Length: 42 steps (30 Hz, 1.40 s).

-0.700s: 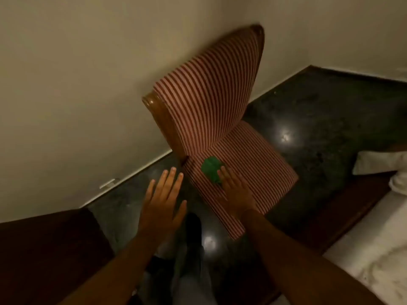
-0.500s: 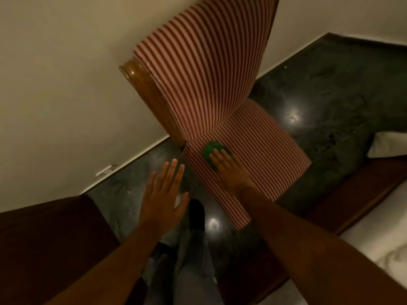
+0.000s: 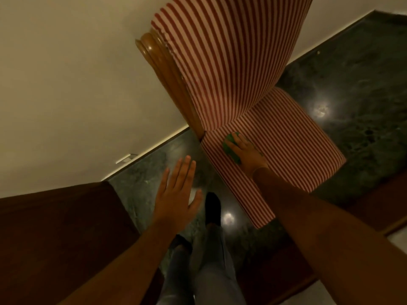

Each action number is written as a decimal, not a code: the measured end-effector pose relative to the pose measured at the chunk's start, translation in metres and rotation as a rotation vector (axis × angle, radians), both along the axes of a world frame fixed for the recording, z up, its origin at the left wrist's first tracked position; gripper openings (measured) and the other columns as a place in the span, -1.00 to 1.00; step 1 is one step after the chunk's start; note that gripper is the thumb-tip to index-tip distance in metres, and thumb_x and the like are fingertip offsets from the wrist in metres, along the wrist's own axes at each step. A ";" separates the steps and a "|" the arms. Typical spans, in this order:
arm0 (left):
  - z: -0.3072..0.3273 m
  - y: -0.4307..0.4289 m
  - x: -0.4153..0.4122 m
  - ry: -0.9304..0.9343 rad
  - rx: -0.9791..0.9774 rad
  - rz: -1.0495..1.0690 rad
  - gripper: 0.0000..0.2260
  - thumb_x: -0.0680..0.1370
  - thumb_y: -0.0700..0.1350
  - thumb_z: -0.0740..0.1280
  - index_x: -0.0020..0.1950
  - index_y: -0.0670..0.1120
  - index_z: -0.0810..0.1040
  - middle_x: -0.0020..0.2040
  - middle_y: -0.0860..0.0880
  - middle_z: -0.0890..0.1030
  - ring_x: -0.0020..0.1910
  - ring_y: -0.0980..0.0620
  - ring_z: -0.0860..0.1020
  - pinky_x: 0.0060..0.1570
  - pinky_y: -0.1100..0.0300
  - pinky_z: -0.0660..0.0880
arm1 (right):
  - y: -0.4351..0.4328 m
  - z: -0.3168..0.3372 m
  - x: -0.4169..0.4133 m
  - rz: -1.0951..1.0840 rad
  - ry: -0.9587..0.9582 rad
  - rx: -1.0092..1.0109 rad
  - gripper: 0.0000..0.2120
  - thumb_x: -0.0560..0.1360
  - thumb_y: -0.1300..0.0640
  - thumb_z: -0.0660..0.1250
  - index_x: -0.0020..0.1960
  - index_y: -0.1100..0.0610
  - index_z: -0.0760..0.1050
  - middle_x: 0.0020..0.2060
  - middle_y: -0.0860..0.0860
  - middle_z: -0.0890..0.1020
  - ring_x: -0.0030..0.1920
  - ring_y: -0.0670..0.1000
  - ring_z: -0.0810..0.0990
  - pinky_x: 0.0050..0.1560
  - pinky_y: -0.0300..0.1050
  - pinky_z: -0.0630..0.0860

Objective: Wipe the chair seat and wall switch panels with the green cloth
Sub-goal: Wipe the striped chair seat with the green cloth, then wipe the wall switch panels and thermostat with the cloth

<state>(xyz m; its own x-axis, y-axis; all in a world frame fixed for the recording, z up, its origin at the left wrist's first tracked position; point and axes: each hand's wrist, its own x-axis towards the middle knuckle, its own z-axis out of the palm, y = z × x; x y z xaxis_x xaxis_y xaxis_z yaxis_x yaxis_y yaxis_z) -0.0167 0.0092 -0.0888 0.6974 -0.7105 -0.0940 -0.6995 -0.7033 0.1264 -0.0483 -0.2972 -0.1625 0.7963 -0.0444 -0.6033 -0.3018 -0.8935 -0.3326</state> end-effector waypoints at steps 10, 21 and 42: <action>0.050 0.013 0.021 -0.039 0.058 0.073 -0.24 0.72 0.19 0.28 0.83 -0.12 0.15 0.84 -0.09 0.10 0.82 -0.10 0.04 0.77 -0.14 0.01 | 0.041 0.061 -0.022 -0.055 -0.057 -0.126 -0.13 0.64 0.19 0.31 0.75 0.05 -0.17 0.74 0.09 -0.19 0.75 0.16 -0.19 0.70 0.09 -0.08; 0.192 0.055 0.042 -0.213 -0.068 0.341 -0.28 0.70 0.19 0.19 0.77 -0.18 0.29 0.78 -0.14 0.27 0.77 -0.14 0.25 0.70 -0.11 0.10 | 0.105 0.215 -0.009 -0.187 -0.570 0.033 0.00 0.44 0.30 0.39 0.72 -0.06 -0.03 0.74 -0.08 -0.03 0.75 0.03 -0.05 0.73 0.06 0.02; 0.385 0.230 0.134 -0.691 -0.269 0.698 -0.28 0.80 0.30 -0.13 0.85 -0.12 0.00 0.85 -0.11 -0.03 0.83 -0.03 -0.14 0.76 -0.04 -0.17 | 0.309 0.458 0.154 0.169 -1.176 0.287 -0.05 0.51 0.31 0.30 0.72 -0.25 -0.03 0.74 -0.19 -0.05 0.75 -0.01 -0.09 0.67 0.23 0.07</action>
<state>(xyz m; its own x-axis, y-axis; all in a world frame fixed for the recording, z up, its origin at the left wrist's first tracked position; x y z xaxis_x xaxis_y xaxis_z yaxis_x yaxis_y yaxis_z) 0.1176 0.2389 0.2963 0.8052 -0.0627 0.5897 -0.1242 -0.9902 0.0643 0.1055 0.0119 0.2960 0.8462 0.1284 0.5172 0.4282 -0.7417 -0.5163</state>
